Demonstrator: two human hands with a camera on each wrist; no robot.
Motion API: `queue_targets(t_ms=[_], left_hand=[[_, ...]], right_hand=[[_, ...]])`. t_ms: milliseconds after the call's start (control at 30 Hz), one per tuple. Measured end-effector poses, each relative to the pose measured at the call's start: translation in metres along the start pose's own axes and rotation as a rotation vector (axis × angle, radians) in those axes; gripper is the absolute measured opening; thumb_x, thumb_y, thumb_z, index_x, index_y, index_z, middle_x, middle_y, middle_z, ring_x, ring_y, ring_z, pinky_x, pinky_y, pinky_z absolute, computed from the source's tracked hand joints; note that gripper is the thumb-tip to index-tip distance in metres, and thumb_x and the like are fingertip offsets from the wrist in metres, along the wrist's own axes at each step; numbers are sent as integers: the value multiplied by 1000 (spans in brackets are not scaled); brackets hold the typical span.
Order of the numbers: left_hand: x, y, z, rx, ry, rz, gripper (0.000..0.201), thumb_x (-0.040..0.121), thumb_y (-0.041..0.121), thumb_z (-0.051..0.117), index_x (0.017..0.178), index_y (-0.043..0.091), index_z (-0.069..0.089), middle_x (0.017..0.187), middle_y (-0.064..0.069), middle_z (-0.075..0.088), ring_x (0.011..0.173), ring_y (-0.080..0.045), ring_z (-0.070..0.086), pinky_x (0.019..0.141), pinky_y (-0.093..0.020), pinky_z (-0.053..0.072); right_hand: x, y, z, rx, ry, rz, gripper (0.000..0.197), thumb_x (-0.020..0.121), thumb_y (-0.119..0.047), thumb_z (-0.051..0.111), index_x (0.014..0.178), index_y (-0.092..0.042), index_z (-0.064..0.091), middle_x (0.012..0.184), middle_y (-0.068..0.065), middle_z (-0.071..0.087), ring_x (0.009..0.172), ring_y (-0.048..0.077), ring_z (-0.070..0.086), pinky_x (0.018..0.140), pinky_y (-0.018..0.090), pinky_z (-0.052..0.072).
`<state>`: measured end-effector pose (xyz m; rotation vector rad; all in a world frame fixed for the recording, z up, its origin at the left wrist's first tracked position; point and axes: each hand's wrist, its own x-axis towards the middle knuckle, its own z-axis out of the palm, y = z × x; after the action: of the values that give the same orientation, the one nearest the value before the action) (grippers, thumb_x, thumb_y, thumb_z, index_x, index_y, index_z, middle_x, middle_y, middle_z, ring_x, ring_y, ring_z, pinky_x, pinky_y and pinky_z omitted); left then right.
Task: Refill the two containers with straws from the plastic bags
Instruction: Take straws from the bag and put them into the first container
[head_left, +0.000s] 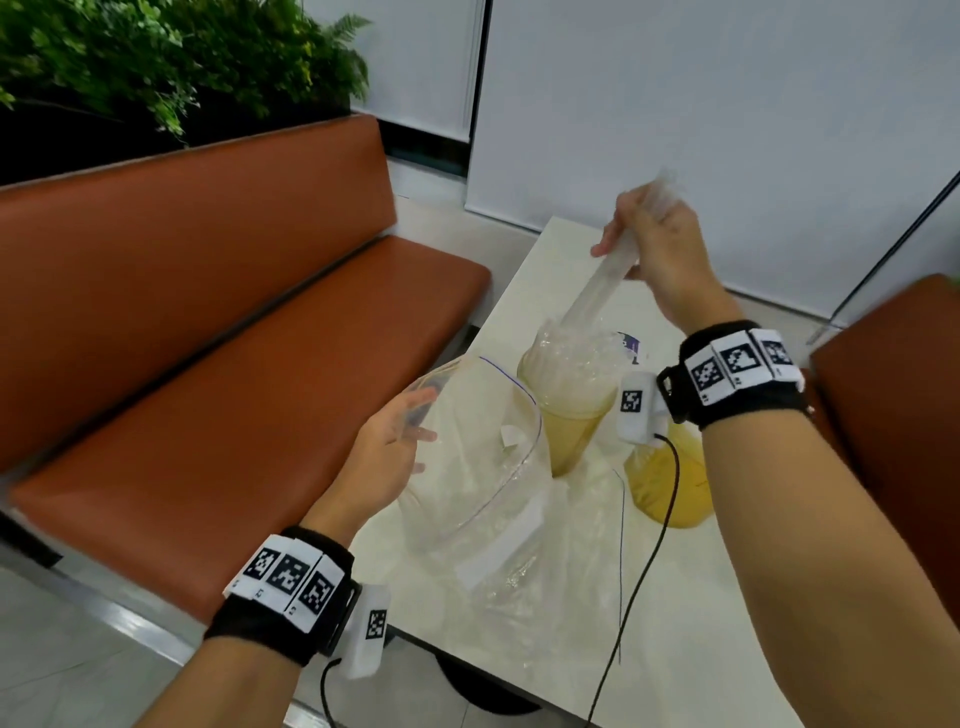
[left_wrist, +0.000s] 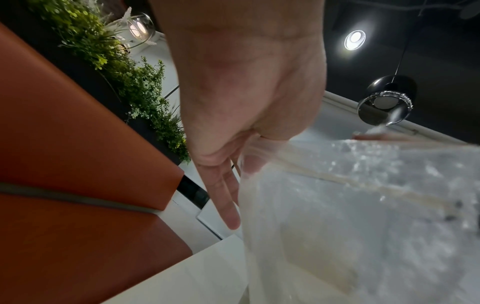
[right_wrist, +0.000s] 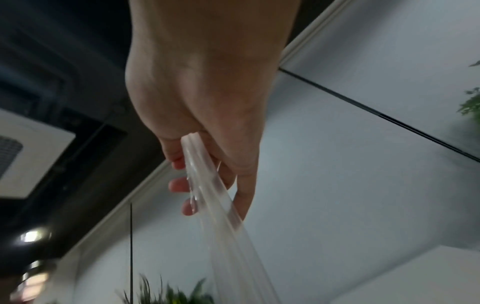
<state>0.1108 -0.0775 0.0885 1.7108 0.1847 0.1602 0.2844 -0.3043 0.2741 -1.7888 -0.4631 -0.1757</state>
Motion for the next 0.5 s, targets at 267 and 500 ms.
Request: queue_targets(t_ms=[267, 500], left_hand=[[6, 14, 0, 29, -18, 38, 71, 90, -15, 30, 140, 28, 56, 140, 27, 46, 114, -16, 63, 89, -43, 58], [8, 22, 3, 31, -23, 67, 71, 90, -16, 31, 140, 29, 56, 144, 23, 47, 113, -13, 65, 86, -43, 60]], right_hand=[[5, 45, 17, -55, 72, 27, 16, 104, -31, 50, 90, -23, 54, 63, 1, 68, 84, 44, 68, 74, 51, 55], [15, 44, 15, -69, 18, -6, 24, 103, -3, 38, 99, -17, 56, 72, 12, 66, 71, 29, 69, 77, 33, 58]])
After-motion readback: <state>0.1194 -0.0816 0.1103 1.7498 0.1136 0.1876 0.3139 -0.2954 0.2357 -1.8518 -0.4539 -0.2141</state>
